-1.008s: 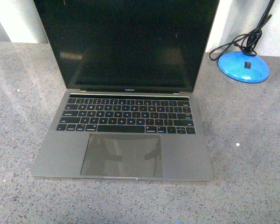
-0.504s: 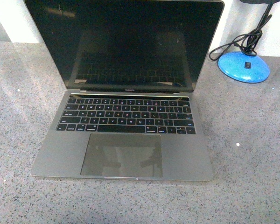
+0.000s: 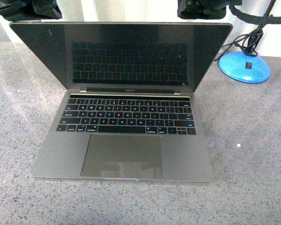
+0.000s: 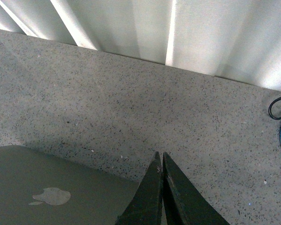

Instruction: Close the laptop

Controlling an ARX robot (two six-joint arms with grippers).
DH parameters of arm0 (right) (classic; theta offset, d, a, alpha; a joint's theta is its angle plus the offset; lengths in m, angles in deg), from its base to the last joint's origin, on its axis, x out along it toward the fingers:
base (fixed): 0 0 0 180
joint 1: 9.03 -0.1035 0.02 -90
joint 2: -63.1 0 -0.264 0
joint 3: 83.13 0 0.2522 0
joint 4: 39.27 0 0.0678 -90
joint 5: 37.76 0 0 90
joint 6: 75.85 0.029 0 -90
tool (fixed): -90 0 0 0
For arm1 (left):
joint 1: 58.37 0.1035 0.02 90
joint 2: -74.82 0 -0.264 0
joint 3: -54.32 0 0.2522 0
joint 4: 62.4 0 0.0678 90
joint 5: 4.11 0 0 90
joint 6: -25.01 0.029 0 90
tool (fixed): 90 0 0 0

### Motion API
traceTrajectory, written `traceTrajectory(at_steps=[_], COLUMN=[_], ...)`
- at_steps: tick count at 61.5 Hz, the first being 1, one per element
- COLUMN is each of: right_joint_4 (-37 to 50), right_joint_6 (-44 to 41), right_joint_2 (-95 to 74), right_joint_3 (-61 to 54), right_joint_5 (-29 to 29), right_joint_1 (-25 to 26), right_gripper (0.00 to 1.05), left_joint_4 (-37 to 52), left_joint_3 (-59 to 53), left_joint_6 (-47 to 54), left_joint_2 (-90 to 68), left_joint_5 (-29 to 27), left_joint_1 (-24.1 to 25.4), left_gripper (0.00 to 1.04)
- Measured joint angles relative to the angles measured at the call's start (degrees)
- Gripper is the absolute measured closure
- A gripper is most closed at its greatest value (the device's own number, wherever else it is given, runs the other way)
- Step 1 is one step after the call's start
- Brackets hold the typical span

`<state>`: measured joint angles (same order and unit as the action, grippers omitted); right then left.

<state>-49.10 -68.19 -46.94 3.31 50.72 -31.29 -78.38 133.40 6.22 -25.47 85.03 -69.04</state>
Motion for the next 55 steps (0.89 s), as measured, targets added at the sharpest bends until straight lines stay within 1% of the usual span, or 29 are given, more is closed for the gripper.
traceTrajectory(at_steps=[10,55], right_joint_4=[0.0,0.7], right_joint_6=[1.3,7.7], right_joint_2=[0.7,2.3], right_joint_3=[-1.7,-8.3], right_joint_5=[-1.2,-2.1], right_joint_1=[-0.8,-2.2], right_gripper=[1.04,1.04], left_joint_4=[0.0,0.1], left_joint_3=[-2.1,-6.4], left_joint_6=[0.0,-2.0], left_joint_2=[1.0,3.2], left_joint_5=[0.1,2.2], left_joint_1=[0.2,-0.4], left_gripper=[1.01,1.01])
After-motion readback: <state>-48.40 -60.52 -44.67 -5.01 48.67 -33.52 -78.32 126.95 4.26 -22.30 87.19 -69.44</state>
